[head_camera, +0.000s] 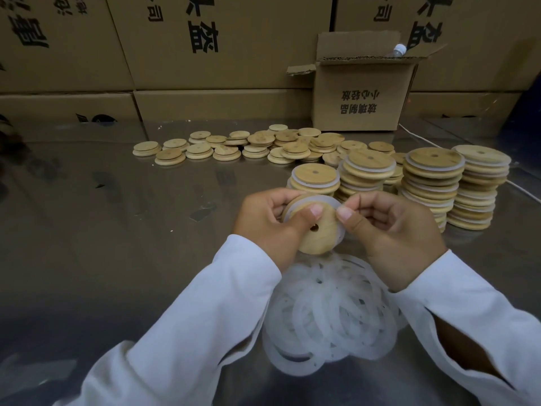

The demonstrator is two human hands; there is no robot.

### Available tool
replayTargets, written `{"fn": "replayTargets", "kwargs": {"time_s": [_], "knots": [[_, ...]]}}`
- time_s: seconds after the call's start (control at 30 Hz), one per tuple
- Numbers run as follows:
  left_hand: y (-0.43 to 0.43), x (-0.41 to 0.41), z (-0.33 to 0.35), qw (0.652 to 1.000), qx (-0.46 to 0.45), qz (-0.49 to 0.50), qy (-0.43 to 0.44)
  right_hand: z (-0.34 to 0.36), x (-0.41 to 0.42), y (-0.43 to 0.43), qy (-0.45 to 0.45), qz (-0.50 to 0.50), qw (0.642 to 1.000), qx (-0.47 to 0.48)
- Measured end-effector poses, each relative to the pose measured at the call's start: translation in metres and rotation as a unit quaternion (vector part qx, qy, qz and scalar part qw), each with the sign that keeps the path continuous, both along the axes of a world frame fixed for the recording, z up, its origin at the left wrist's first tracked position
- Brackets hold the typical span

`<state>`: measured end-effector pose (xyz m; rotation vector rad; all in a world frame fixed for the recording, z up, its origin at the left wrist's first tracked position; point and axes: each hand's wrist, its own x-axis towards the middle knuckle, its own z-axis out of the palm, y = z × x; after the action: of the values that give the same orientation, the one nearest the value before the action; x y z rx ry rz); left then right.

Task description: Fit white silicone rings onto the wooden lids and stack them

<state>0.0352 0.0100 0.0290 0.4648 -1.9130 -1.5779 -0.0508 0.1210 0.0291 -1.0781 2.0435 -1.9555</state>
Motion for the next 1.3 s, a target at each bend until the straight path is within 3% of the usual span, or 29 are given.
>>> {"fn": "replayTargets", "kwargs": {"time_s": [0.13,0.33,0.5,0.73,1.3], "knots": [[0.0,-0.0012,-0.0014,1.0,0.018,0.006,-0.014,0.0001,0.002,-0.0005,-0.001,0.0,1.0,0.01],[-0.0032,0.0,-0.001,1.0,-0.006,0.011,-0.006,-0.0013,0.0053,0.0001,0.072,-0.033,0.997,0.024],[-0.0011,-0.0001,0.001,0.999,-0.037,-0.007,-0.002,-0.001,0.0034,-0.0001,0.024,-0.031,0.999,0.012],[-0.0032,0.0003,0.0026,0.996,-0.079,-0.042,-0.012,-0.004,0.002,0.0003,-0.125,0.011,0.992,0.003],[-0.0086,0.0034,0.006,0.992,-0.093,-0.077,-0.021,-0.0054,-0.0029,-0.0003,-0.224,0.026,0.974,-0.001]]}}
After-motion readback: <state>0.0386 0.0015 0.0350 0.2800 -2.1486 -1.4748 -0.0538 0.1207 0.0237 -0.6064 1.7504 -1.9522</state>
